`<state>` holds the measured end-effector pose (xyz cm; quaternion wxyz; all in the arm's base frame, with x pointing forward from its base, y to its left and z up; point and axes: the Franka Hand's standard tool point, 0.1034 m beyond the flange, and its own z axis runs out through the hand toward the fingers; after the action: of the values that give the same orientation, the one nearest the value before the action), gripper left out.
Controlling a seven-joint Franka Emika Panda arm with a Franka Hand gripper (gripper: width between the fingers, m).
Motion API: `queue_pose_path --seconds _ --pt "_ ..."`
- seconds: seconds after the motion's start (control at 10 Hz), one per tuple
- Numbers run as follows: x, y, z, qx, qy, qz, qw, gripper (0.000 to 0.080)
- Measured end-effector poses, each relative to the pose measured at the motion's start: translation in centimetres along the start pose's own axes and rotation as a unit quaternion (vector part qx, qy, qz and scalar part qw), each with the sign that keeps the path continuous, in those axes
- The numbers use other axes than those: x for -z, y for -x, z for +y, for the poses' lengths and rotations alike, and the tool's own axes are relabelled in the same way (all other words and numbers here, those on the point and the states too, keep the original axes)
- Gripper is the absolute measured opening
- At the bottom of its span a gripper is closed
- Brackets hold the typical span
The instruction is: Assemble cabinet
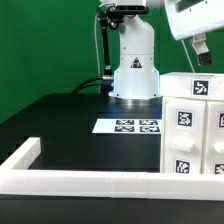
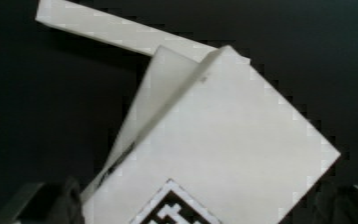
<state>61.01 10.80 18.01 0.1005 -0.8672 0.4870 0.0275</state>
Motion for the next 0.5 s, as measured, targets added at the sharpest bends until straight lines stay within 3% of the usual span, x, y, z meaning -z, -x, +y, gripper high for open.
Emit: queue_pose_path --seconds 0.3,0.5 --pt "-0.32 0.36 -0.46 0.247 0.029 -0.016 0.969 0.0648" --pt "-0.36 0.21 -0.48 0.3 0.031 -0.015 0.953 0.0648"
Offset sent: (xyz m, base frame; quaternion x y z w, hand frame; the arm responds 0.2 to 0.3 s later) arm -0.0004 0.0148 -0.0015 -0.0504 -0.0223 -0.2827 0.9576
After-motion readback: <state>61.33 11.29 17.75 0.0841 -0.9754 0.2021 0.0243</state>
